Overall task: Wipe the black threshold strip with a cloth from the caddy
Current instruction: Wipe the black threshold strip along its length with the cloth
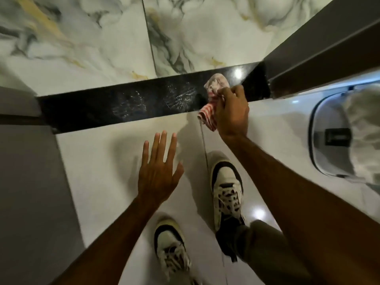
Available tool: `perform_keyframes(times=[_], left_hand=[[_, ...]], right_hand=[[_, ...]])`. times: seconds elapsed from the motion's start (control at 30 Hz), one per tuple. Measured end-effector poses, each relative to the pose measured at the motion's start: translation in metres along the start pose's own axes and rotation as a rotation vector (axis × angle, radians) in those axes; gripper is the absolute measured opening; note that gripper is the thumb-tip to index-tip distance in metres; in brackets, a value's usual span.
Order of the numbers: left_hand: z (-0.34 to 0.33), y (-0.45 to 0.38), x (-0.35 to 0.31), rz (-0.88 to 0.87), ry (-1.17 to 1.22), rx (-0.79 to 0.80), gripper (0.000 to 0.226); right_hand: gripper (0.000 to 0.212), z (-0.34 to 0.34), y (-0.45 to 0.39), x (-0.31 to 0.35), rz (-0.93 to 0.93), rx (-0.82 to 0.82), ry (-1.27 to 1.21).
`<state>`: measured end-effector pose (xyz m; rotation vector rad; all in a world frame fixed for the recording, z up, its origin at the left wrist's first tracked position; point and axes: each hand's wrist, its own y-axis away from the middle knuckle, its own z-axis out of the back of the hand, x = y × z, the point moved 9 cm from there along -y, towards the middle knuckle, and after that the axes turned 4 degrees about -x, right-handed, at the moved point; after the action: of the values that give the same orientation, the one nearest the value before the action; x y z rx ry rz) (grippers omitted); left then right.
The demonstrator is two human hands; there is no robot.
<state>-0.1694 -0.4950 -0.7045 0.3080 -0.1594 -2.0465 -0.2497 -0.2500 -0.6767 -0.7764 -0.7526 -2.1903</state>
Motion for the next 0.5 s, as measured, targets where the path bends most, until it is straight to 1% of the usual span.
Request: perform_keyframes(times=[0.07,0.13,0.17,0.23,0.27,0.3,0.37,0.43,0.5], left_hand=[[-0.062,-0.029,0.006,-0.076,-0.013,0.025,0.077],[-0.106,-0.057,0.007,-0.126,0.018,0.019,0.077],[-0.119,-0.068,0.006,-0.136,0.03,0.005,0.077],[-0.14,-0.085,0.003,-0.168,0.043,-0.046,0.078],[-0.144,-0.089,0.0,-0.189,0.042,-0.092,0.078],[-0.147,-0.092,-0.001,-0.208,0.038,-0.134,0.079],[-0.148,-0.092,0.0,-0.224,0.03,-0.177,0.078],[-0.148,-0.093,0.0,-0.23,0.033,-0.188,0.077],[-0.147,-0.093,0.0,-0.225,0.03,-0.18,0.077]], right_hand=[[0.019,-0.033,-0.032,-0.03,0.037,-0.049,0.151],[0.016,-0.057,-0.054,-0.059,0.023,-0.083,0.184],[0.018,-0.061,-0.06,-0.066,0.078,-0.123,0.237],[0.033,-0.068,-0.065,-0.069,0.289,-0.272,0.445],[0.039,-0.073,-0.065,-0.072,0.354,-0.319,0.502],[0.045,-0.082,-0.067,-0.076,0.381,-0.309,0.513],[0.058,-0.105,-0.068,-0.083,0.425,-0.202,0.501],[0.06,-0.115,-0.069,-0.087,0.497,-0.168,0.505],[0.06,-0.112,-0.066,-0.091,0.541,-0.152,0.451]])
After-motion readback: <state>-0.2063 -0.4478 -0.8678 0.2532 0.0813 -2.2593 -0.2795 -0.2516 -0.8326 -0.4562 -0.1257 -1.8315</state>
